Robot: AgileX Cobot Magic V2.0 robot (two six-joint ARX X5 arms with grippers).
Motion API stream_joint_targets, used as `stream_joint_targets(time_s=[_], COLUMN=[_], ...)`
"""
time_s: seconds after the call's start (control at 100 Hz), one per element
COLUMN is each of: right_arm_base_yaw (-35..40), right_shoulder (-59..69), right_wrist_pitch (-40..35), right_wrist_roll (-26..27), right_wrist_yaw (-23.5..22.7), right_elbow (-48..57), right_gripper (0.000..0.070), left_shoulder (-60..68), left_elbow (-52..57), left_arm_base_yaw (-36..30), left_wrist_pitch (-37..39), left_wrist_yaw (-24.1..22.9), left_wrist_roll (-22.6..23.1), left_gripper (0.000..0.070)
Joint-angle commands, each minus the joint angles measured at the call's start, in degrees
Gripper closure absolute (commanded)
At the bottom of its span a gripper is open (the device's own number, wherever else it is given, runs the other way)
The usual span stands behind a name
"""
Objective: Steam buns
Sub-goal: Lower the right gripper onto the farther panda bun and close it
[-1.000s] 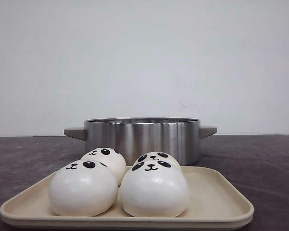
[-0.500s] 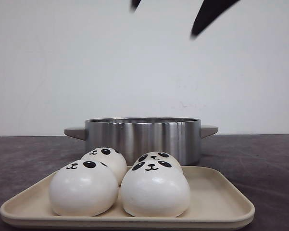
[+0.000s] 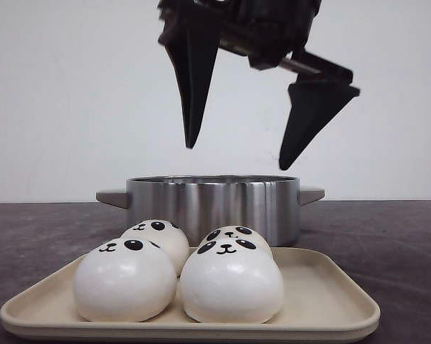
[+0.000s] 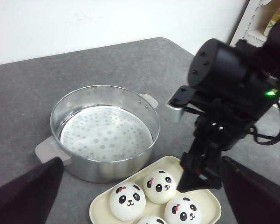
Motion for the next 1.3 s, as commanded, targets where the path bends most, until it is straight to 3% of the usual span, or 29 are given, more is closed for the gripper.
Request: stream_joint_targets(time_s=[0.0,0.27,0.43,1.11,1.21,1.29], right_arm_base_yaw=[0.17,-0.33,-0.68,-2.32,-2.38,-2.21], right_shoulder=[2.34,7.32,9.40,13.46,13.81,14.36], right_wrist_pitch=[0.57,3.76,4.87,6.49,6.10,5.18], right_wrist_roll=[0.33,-0.55,-0.59,-0.48,-0.46,0.00], right_wrist_yaw=[0.22,0.39,3.06,2.47,1.51,1.27], right_elbow=[1.31,1.31,1.31,1.31,1.31,1.31], right_gripper=[0.0255,0.0260,0.0260,0.0263,0.0328,0.0333], left_shoulder=[0.26,0.26,0.26,0.26,0.26,0.26], left_elbow=[0.96,0.94,0.96,0.96,0.96,0.96], left_arm_base_yaw=[-0.35,-0.96,-0.96,-0.96,-0.96,-0.96], left_wrist_pitch=[0.87,1.05,1.03,0.92,0.92,0.94], left_wrist_yaw=[-0.11,-0.17,-0.35,-0.35,-0.35,-0.35], left_wrist_roll=[0.70,0.72,0.72,0.72,0.70,0.72], left_gripper=[0.0000,0.0000,0.0000,0.0000,0.0000,0.0000])
